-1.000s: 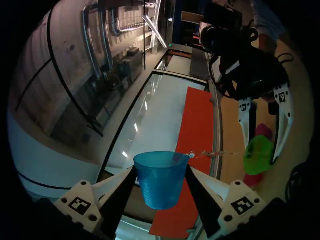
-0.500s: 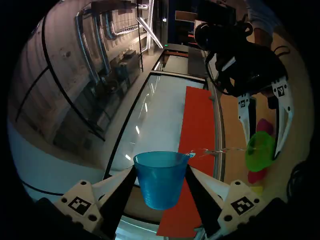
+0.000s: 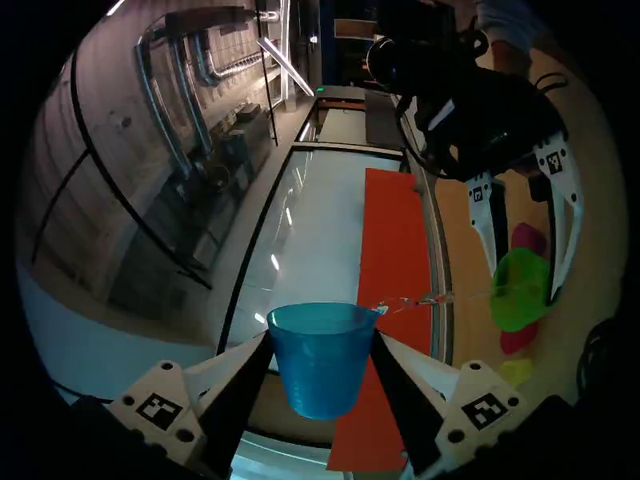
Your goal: Pour water
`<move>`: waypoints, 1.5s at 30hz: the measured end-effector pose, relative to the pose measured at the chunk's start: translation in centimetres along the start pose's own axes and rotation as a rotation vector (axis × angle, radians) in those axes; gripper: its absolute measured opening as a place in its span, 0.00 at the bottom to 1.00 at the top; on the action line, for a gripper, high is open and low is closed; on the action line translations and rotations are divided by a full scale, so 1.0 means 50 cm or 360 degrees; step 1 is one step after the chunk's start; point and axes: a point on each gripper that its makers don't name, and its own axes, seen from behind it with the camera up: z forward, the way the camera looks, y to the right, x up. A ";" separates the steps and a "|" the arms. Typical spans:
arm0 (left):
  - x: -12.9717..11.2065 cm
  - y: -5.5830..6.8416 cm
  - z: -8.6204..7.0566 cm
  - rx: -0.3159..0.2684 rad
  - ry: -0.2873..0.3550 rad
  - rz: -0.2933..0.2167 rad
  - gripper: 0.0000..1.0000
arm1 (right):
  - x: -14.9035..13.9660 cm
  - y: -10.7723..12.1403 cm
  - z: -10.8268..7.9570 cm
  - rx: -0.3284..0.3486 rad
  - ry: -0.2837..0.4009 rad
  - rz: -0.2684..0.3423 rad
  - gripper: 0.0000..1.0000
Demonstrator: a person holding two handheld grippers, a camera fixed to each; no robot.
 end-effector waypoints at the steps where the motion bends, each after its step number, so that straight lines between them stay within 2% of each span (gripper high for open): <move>1: 0.000 -0.001 0.000 0.0003 0.0000 0.0009 0.85 | 0.000 0.000 0.000 -0.0001 0.0001 0.0000 0.89; 32: 0.022 -0.015 -0.001 0.0047 0.0011 0.0293 0.85 | 0.006 -0.001 -0.002 -0.0015 0.0018 0.0007 0.89; 45: 0.022 -0.012 -0.005 0.0042 0.0009 0.0262 0.85 | 0.009 -0.002 0.001 -0.0014 0.0021 0.0008 0.89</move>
